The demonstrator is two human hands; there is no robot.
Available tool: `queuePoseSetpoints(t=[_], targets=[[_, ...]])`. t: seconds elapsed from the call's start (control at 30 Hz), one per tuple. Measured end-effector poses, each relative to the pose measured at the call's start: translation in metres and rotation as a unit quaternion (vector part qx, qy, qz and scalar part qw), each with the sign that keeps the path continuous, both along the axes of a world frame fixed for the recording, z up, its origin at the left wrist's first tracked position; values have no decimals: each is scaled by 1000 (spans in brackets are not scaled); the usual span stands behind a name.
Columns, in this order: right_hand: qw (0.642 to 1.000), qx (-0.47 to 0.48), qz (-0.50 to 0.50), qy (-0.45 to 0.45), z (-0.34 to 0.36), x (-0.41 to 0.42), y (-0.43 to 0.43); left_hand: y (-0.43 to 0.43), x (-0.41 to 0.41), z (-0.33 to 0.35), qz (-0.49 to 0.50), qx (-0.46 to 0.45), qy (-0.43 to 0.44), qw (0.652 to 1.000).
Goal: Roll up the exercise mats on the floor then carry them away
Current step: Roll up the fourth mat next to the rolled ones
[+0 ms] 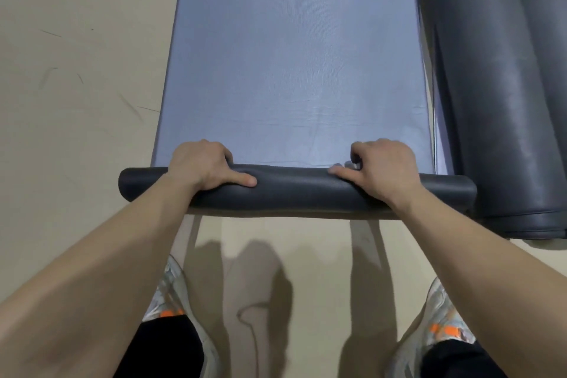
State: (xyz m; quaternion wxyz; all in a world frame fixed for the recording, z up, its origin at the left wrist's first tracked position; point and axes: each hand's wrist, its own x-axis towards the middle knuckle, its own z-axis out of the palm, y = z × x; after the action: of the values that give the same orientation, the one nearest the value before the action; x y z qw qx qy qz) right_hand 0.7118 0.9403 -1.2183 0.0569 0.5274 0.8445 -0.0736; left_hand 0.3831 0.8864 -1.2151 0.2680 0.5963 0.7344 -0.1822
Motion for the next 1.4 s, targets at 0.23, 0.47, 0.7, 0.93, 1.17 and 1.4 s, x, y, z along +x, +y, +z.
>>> queuePoseSetpoints(t=[0.23,0.47,0.7,0.93,1.17,1.4], targets=[[996,89,10,13,-17,-1,-68,-9,27,-16,89,142,70,983],[996,-61,33,-51,-16,-4,-25,-62,48,-25,-46,218,16,975],[996,-28,28,-77,-18,-7,-23,-27,26,-37,-116,185,26,976],[987,-80,16,-138,-9,-22,-13,-12,25,-24,-116,100,15,988],[963,-225,39,-146,23,-18,-41,-59,53,5,-140,5,31,990],[968,-217,9,-125,26,-19,-30,-48,53,4,-116,69,-14,991]])
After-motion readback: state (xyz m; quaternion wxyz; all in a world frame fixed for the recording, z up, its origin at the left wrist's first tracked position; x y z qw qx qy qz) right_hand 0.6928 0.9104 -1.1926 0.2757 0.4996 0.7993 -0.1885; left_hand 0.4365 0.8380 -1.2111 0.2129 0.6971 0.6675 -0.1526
